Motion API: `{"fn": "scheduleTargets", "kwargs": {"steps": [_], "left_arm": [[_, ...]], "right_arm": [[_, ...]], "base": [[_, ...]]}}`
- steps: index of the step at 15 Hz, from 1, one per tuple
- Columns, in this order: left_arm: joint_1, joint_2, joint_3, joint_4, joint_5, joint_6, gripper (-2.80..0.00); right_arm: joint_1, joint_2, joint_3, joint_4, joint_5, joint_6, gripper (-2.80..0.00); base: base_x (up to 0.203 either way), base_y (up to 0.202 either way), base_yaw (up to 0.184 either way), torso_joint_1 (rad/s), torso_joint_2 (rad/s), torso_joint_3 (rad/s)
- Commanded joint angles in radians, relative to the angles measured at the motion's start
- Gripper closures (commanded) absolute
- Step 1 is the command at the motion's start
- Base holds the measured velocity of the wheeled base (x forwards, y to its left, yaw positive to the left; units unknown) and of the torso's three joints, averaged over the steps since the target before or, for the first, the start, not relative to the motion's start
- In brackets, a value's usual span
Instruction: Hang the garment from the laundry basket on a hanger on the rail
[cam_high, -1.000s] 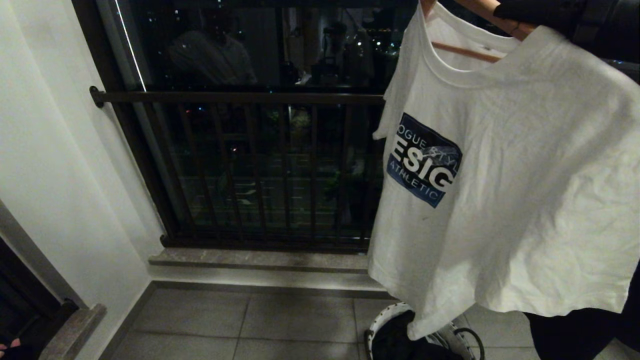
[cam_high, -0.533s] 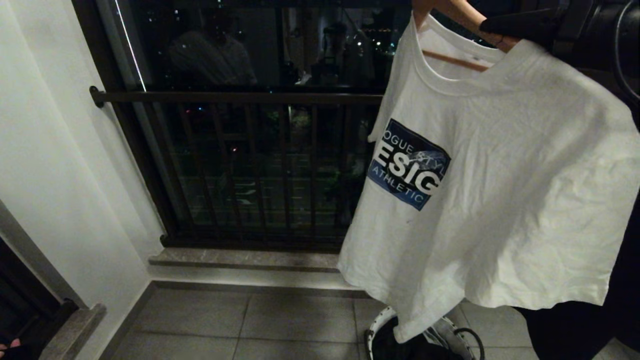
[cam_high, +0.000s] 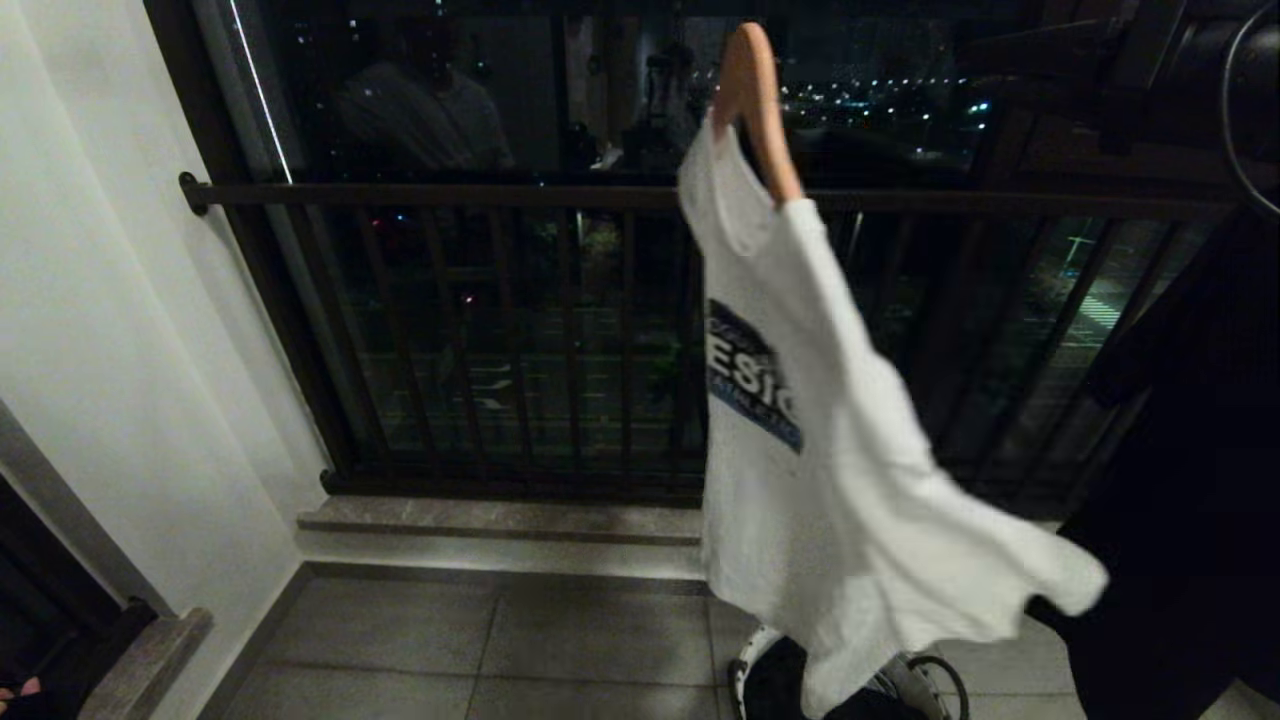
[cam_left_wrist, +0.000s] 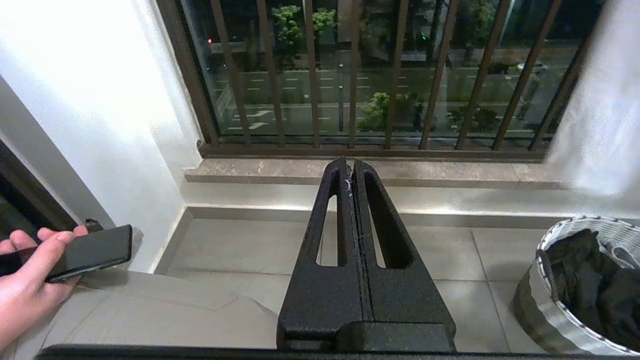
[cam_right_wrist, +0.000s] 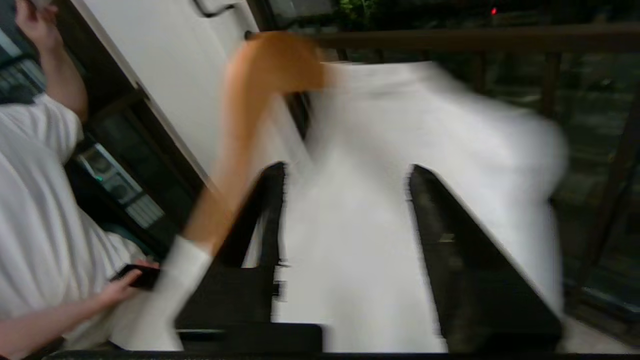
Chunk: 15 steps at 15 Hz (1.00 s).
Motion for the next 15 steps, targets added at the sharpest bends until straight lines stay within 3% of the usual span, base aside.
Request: {"fn": "scheduleTargets", "kwargs": {"steps": [1, 5, 6, 9, 15], "left_arm": [[0.000, 0.000, 0.008, -0.001, 0.000, 0.000, 0.00], [0.000, 0.000, 0.008, -0.001, 0.000, 0.000, 0.00], [0.000, 0.000, 0.008, -0.001, 0.000, 0.000, 0.00], [0.000, 0.000, 0.008, -0.001, -0.001, 0.000, 0.00], [0.000, 0.000, 0.008, -0.001, 0.000, -0.003, 0.00]], "right_arm": [[0.000, -0.033, 0.017, 0.003, 0.004, -0.023, -2.80], [0.000, -0.140, 0.092, 0.003, 0.002, -0.076, -2.80], [-0.001, -0.179, 0.121, 0.006, -0.001, -0.091, 0.00], [-0.020, -0.336, 0.218, 0.050, -0.004, -0.140, 0.00], [-0.060, -0.777, 0.561, 0.096, -0.009, -0.219, 0.00]], "base": [[0.000, 0.000, 0.000, 0.000, 0.00, 0.000], [0.000, 0.000, 0.000, 0.000, 0.00, 0.000], [0.000, 0.000, 0.000, 0.000, 0.00, 0.000], [0.000, 0.000, 0.000, 0.000, 0.00, 0.000], [0.000, 0.000, 0.000, 0.000, 0.00, 0.000]]}}
